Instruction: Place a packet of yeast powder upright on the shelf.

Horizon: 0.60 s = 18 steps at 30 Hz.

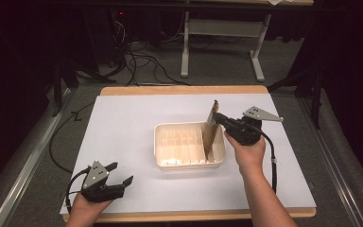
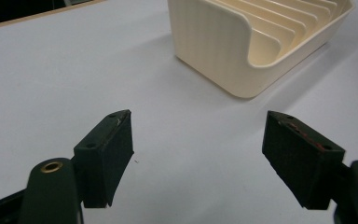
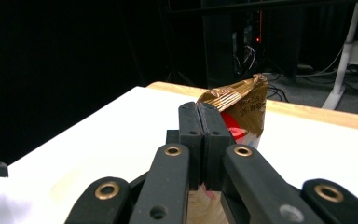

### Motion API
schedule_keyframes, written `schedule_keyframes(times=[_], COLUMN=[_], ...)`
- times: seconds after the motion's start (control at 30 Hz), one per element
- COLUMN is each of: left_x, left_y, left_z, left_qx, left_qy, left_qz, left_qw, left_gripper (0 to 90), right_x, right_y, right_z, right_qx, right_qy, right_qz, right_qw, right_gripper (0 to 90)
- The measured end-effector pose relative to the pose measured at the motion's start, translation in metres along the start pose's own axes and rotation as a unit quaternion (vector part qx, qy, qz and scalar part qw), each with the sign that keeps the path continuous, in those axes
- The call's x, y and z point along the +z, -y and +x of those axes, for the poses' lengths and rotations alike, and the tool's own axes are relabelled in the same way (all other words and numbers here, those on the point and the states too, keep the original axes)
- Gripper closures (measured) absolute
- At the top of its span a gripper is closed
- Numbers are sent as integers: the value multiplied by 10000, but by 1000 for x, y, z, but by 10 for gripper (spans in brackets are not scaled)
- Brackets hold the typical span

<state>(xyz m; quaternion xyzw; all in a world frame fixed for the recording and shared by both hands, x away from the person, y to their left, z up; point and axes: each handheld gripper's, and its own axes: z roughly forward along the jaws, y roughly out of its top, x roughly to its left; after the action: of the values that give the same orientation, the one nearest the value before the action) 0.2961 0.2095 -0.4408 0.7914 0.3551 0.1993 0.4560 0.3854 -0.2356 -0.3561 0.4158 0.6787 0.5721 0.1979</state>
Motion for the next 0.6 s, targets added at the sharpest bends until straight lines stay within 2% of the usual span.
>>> schedule_keyframes(times=[0.13,0.6], left_x=[-1,-1], left_y=[-1,0], left_z=[0,-1], left_qx=[24,20], left_qy=[-2,12], left_qz=[-14,-8], left_qw=[10000,10000], left_gripper=[249,249], right_x=[3,-1], right_y=[7,18], right_z=[-1,3], right_qx=[12,0], right_qy=[18,-61], right_qz=[87,63], right_qw=[10000,10000], right_gripper=[900,899])
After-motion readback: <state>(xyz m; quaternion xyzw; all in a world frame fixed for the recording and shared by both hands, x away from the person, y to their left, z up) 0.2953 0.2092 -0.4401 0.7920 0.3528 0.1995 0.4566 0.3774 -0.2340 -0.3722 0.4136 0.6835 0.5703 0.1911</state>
